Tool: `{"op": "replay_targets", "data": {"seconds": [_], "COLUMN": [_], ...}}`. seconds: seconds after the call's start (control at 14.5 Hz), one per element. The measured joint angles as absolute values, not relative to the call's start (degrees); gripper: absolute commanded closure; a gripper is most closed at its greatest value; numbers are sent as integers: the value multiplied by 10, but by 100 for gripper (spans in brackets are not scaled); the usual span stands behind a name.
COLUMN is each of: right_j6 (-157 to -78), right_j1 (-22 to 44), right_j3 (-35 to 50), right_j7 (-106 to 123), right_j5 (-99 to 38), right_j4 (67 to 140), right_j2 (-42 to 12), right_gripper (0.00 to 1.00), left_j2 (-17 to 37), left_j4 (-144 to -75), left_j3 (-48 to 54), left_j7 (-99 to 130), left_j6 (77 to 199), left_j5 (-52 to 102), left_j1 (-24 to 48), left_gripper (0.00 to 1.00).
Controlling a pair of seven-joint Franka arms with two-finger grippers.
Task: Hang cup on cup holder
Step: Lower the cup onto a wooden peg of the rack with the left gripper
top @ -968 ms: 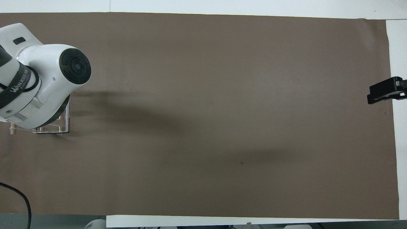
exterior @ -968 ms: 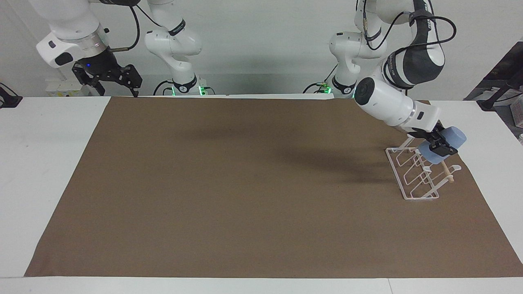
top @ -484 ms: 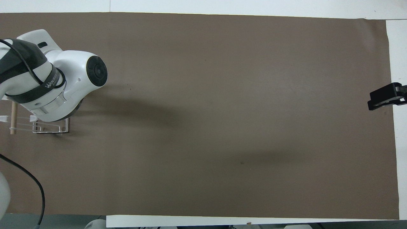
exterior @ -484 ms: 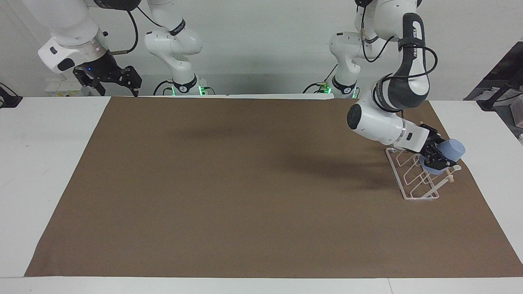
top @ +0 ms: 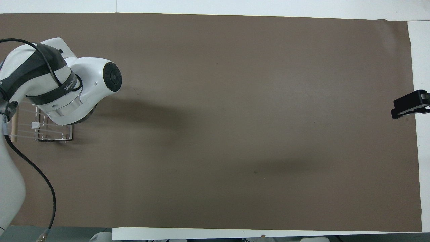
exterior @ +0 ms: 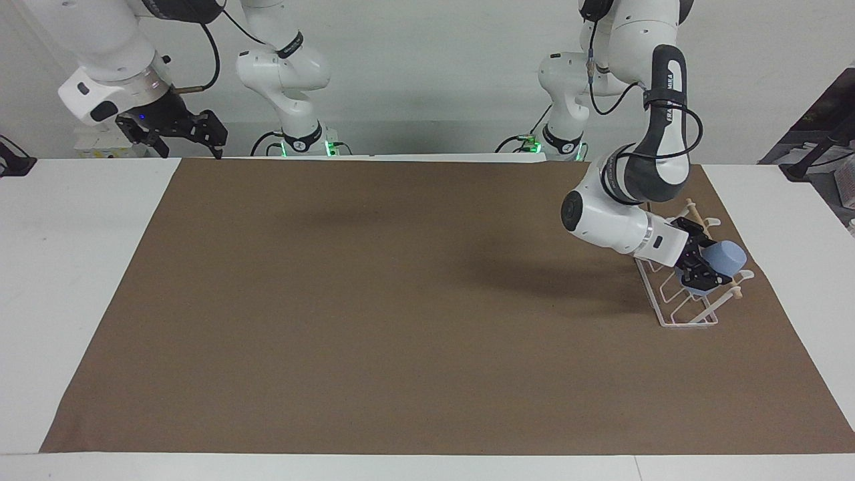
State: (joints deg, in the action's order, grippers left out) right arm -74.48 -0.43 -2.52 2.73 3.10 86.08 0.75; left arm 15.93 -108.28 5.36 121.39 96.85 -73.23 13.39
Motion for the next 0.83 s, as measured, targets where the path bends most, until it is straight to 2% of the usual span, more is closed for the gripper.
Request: {"op": "replay_targets", "data": {"seconds": [0.14, 0.28, 0.35, 0.48, 0.83], "right_j6": [-745, -745, -745, -745, -745], "right_j1": [-4, -4, -4, -5, -5], "right_j3": [-25, -25, -26, -26, -28], "right_j7": [27, 27, 27, 27, 27], "right_j5": [31, 31, 31, 31, 31], "right_j4": [861, 861, 861, 861, 861], "right_j2": [7, 8, 8, 8, 8], "right_gripper": [1, 1, 1, 1, 1], "left_j2": [168, 176, 178, 180, 180], "left_j4": [-1083, -1084, -1085, -1088, -1090], "left_j3": [55, 57, 57, 57, 56], "left_j7": [1217, 1219, 1220, 1221, 1221], "left_j6": [970, 971, 971, 972, 973], "left_j5": [-732, -732, -732, -732, -732], "left_j1": [134, 134, 134, 133, 129], "left_gripper": [57, 50, 39, 0, 0]}}
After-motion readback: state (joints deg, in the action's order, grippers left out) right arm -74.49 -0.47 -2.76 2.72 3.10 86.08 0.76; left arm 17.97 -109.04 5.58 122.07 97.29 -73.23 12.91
